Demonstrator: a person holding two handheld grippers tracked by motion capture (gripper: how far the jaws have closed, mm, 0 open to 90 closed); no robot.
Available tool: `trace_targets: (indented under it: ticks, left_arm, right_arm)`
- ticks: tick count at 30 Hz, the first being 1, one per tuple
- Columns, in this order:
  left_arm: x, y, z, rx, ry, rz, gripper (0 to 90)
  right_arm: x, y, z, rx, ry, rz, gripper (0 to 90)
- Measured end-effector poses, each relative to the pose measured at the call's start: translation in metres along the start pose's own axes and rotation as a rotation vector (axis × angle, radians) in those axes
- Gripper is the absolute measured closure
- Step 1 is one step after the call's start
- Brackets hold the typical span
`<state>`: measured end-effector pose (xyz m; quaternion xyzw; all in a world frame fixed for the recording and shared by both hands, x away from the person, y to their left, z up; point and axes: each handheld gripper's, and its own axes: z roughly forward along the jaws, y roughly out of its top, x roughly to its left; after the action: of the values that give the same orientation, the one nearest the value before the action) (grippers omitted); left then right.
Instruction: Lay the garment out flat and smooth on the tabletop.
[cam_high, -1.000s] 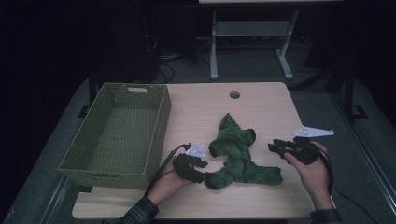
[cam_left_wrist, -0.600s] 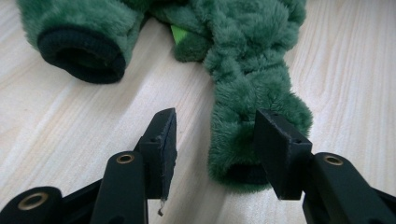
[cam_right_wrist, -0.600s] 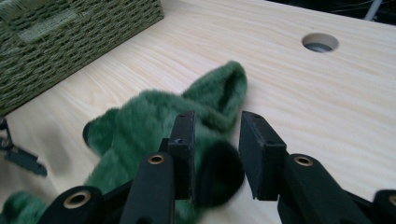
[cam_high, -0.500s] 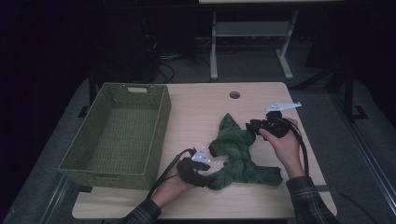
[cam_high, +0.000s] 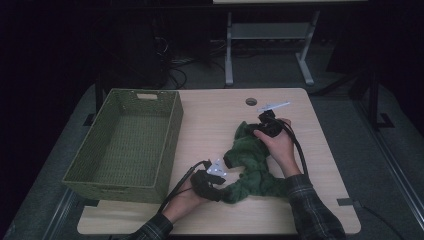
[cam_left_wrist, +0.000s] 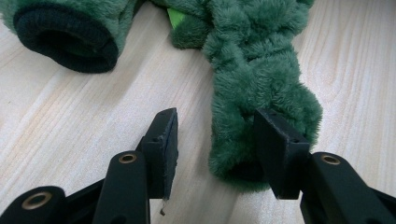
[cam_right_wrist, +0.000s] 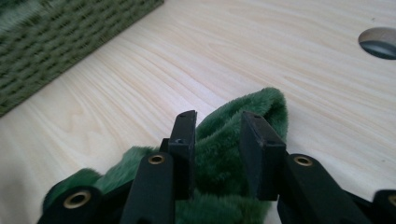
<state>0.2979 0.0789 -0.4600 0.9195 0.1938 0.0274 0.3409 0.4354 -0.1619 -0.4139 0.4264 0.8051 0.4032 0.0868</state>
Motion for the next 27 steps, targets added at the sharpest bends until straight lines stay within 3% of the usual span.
trace_targets:
  ticks: [11,12,14,17,22,24,27]
  left_arm:
    - [-0.001,0.0,0.0,0.002,-0.001,0.005,52.2]
    - [-0.001,0.0,0.0,0.001,-0.001,0.005,52.6]
    - [-0.002,0.0,0.0,0.0,-0.001,0.005,53.7]
    - [-0.003,0.0,0.001,-0.007,0.0,0.004,54.8]
    - [-0.003,0.0,0.001,-0.003,-0.004,0.005,55.7]
    - [-0.003,0.0,0.001,-0.004,-0.005,0.005,55.9]
    - [-0.001,0.0,0.0,0.001,-0.006,0.014,55.9]
  right_arm:
    - [0.005,-0.003,0.025,0.088,-0.022,0.018,54.6]
    - [0.006,-0.004,0.026,0.094,-0.028,0.014,55.7]
    - [0.005,-0.006,0.028,0.119,-0.053,-0.001,71.4]
    - [0.001,-0.009,0.026,0.11,-0.076,0.003,90.0]
    - [-0.01,-0.009,0.014,0.075,-0.1,0.015,90.0]
    - [-0.012,-0.008,0.01,0.049,-0.079,0.04,90.0]
    - [-0.009,-0.004,0.011,0.022,-0.055,0.054,63.8]
